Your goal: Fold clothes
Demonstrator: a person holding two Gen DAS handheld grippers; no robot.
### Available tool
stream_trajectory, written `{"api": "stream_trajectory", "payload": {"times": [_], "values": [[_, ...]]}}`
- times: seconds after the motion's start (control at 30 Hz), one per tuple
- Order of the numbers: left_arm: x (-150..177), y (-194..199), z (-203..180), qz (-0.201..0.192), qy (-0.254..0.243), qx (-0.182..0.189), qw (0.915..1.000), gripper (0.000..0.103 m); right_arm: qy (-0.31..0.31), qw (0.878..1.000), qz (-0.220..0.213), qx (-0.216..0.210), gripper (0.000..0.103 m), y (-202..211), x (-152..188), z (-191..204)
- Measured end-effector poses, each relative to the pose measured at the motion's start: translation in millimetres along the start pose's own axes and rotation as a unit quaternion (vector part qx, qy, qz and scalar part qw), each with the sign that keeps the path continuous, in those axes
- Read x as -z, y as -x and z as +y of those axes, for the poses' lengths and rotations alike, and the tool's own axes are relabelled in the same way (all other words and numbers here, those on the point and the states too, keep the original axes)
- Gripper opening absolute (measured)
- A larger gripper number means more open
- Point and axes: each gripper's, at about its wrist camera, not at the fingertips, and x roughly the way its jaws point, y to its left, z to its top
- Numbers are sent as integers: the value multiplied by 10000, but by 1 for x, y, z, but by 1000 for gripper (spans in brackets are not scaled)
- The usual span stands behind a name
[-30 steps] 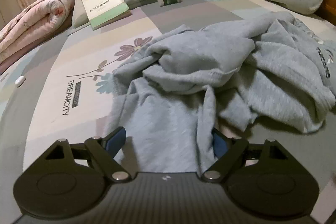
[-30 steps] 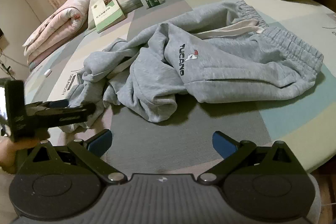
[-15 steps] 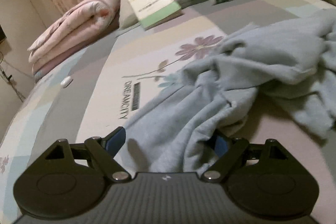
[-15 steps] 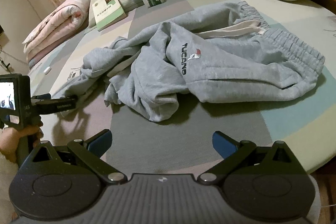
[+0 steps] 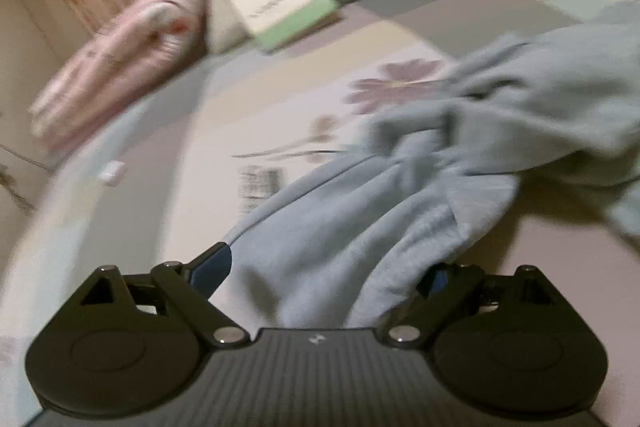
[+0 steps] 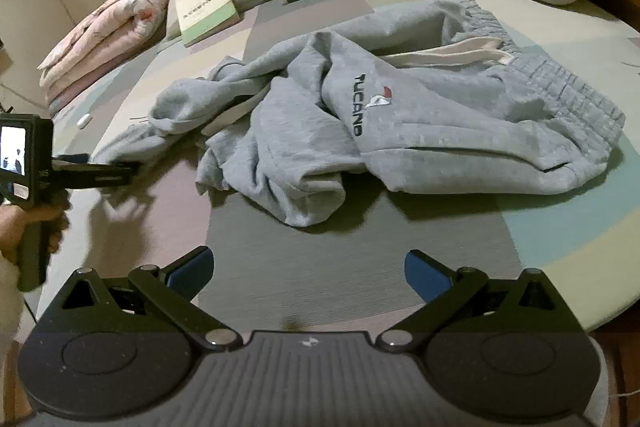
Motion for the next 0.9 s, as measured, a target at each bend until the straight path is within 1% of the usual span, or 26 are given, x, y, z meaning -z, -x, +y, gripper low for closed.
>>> {"api": "stream_trajectory", "payload": {"times": [0.17,0.23,0.27,0.33,0.4,0.5,0.57,0.63,0.67,0.8,0.9], "values": [[-1,-22,44,281,254,-533,9979,93,22,10000,63,-17,103,-4,0,3],[0,-26,58,357,377,-659,9965,93,81,9999,66,-18,103,-4,1,7],[1,-25,62,368,414,-577,9968,93,98,9999,65,-23,103,-4,1,8],[5,-17,60,344,360,-272,9984,92,115,9999,59,-33,103,-3,1,10],[9,-6,51,320,189,69,9993,92,120,9999,65,-31,103,-4,1,11],[15,15,37,236,-18,707,9972,92,141,9999,84,-30,103,-4,2,12],[18,29,27,203,-75,1229,9922,92,151,9998,87,-33,103,-4,3,13],[20,42,18,129,-173,1776,9839,92,161,9998,90,-35,103,-4,3,13],[21,46,14,86,-244,1973,9800,92,155,9998,97,-37,103,-4,3,14],[23,45,7,-26,-299,2457,9689,92,157,9998,144,-58,103,-7,3,15],[22,31,9,-103,-148,2552,9667,92,184,9997,167,-35,103,-9,5,17]]}}
